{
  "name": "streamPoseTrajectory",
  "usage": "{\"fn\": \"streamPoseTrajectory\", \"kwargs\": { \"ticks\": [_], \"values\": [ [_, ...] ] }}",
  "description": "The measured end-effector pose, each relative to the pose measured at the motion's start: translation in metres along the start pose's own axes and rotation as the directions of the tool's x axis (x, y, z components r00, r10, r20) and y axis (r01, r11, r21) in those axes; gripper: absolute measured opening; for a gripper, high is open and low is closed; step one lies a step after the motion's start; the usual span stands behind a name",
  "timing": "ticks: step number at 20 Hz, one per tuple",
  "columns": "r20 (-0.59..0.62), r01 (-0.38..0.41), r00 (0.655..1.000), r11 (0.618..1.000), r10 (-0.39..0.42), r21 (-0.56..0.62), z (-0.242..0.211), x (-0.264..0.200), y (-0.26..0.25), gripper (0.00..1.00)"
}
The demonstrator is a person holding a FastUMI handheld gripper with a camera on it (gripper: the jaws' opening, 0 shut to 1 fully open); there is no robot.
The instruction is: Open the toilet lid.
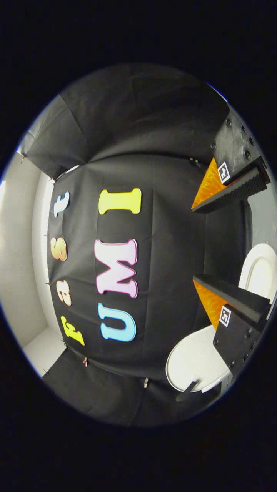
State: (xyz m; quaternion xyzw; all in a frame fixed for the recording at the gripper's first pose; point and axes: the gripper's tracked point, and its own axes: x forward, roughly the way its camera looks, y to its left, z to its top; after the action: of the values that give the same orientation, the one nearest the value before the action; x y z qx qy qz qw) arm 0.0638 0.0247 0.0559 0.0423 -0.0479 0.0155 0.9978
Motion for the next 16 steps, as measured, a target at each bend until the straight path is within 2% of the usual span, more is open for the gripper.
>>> {"fn": "streamPoseTrajectory", "kwargs": {
  "ticks": [4, 7, 16],
  "values": [
    [0.004, 0.029, 1.0, 0.999, -0.029, -0.042, -0.024, -0.01, -0.027, 1.0],
    [-0.09, 0.005, 0.996, 1.0, -0.006, -0.019, -0.05, -0.01, -0.03, 1.0],
    [-0.088, 0.013, 0.996, 1.0, -0.012, 0.016, -0.059, -0.007, -0.043, 0.99]
  ]
}}
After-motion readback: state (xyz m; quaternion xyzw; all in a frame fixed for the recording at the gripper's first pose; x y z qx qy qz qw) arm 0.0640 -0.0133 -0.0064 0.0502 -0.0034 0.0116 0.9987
